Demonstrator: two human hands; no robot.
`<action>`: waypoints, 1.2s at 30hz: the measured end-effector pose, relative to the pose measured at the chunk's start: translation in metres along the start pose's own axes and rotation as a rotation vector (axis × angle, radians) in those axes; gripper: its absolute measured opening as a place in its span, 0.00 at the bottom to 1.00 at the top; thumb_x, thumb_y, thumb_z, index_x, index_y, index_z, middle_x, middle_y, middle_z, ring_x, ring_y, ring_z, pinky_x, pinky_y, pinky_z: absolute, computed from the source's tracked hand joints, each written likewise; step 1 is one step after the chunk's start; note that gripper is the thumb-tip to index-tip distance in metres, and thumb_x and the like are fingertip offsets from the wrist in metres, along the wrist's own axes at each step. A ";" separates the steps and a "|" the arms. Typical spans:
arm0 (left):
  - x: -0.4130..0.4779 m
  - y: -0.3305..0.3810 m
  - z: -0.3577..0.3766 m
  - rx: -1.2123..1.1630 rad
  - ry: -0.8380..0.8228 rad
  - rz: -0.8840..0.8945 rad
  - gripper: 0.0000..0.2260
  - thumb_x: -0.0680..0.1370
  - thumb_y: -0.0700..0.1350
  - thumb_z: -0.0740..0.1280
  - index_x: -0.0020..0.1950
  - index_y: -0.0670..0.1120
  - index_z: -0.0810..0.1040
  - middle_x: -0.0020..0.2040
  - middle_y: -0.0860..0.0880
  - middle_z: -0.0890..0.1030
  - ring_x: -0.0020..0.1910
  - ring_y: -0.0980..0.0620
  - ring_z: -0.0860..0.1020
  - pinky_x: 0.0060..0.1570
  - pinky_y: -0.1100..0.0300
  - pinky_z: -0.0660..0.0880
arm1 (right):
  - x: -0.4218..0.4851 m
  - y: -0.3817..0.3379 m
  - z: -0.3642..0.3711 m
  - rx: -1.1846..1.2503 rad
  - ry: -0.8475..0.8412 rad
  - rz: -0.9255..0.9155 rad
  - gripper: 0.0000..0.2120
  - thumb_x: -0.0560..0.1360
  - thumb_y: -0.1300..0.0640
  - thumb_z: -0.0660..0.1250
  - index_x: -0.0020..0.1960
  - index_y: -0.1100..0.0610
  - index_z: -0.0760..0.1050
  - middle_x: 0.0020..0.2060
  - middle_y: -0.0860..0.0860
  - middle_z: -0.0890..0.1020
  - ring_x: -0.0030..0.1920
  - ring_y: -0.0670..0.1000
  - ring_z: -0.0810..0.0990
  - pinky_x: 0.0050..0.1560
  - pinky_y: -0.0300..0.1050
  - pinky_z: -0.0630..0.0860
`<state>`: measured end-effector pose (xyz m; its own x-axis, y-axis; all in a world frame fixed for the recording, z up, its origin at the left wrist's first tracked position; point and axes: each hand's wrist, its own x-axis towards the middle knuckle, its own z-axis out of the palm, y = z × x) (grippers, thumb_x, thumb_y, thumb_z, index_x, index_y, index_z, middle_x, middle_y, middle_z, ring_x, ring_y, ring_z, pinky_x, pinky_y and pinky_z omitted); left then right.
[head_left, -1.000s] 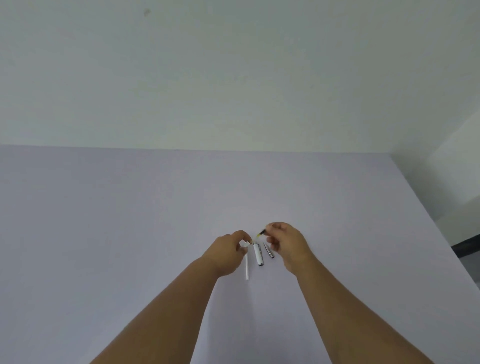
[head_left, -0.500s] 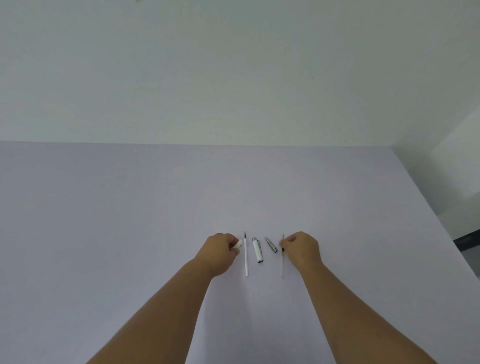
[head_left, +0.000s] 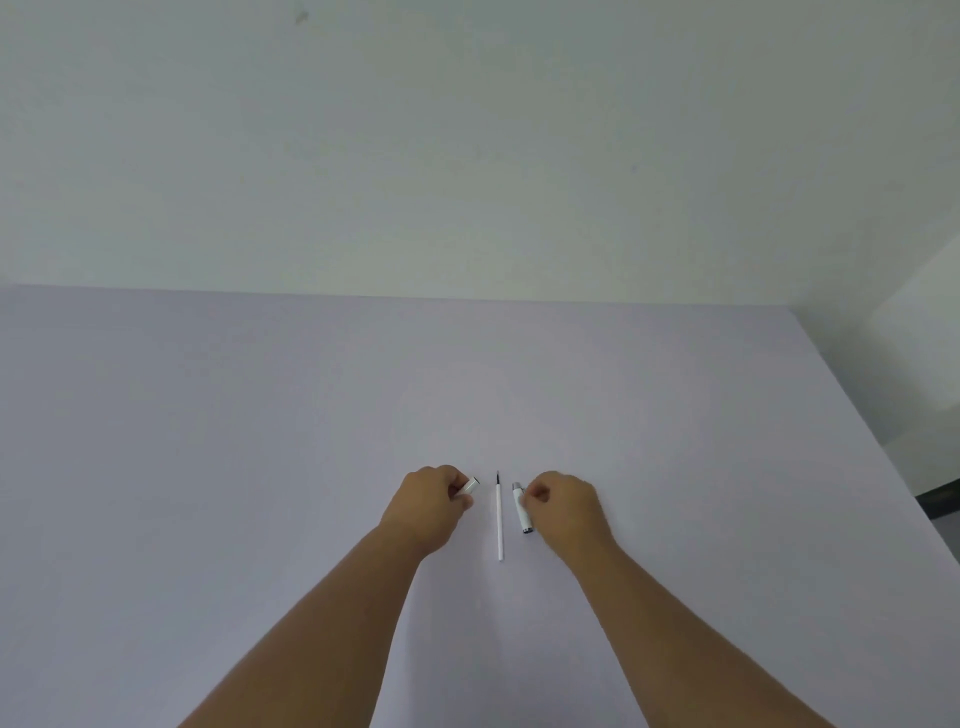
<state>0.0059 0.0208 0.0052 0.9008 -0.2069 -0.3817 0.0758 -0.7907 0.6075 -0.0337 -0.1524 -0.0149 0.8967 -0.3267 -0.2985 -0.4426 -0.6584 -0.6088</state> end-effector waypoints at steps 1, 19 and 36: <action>0.000 -0.001 -0.001 -0.001 0.006 -0.002 0.09 0.77 0.45 0.64 0.55 0.45 0.78 0.47 0.50 0.75 0.43 0.51 0.74 0.42 0.60 0.70 | -0.003 -0.007 0.006 -0.096 -0.039 -0.051 0.09 0.75 0.55 0.63 0.46 0.58 0.79 0.45 0.55 0.83 0.46 0.56 0.81 0.47 0.49 0.78; -0.007 -0.013 -0.010 -0.024 0.009 -0.019 0.08 0.75 0.45 0.67 0.53 0.47 0.80 0.52 0.48 0.78 0.46 0.49 0.77 0.45 0.57 0.75 | -0.006 -0.047 0.020 0.047 0.063 0.021 0.10 0.73 0.55 0.62 0.44 0.61 0.78 0.36 0.52 0.80 0.38 0.53 0.78 0.38 0.45 0.74; -0.008 0.008 -0.003 -0.090 -0.019 0.037 0.05 0.75 0.45 0.67 0.49 0.48 0.80 0.49 0.49 0.81 0.42 0.50 0.77 0.42 0.56 0.76 | -0.007 -0.036 -0.004 0.662 -0.055 0.141 0.06 0.69 0.55 0.69 0.36 0.55 0.79 0.33 0.50 0.77 0.33 0.47 0.72 0.35 0.41 0.70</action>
<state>0.0006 0.0175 0.0149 0.8957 -0.2466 -0.3700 0.0811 -0.7277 0.6811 -0.0244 -0.1289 0.0125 0.8368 -0.3329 -0.4346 -0.4766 -0.0521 -0.8776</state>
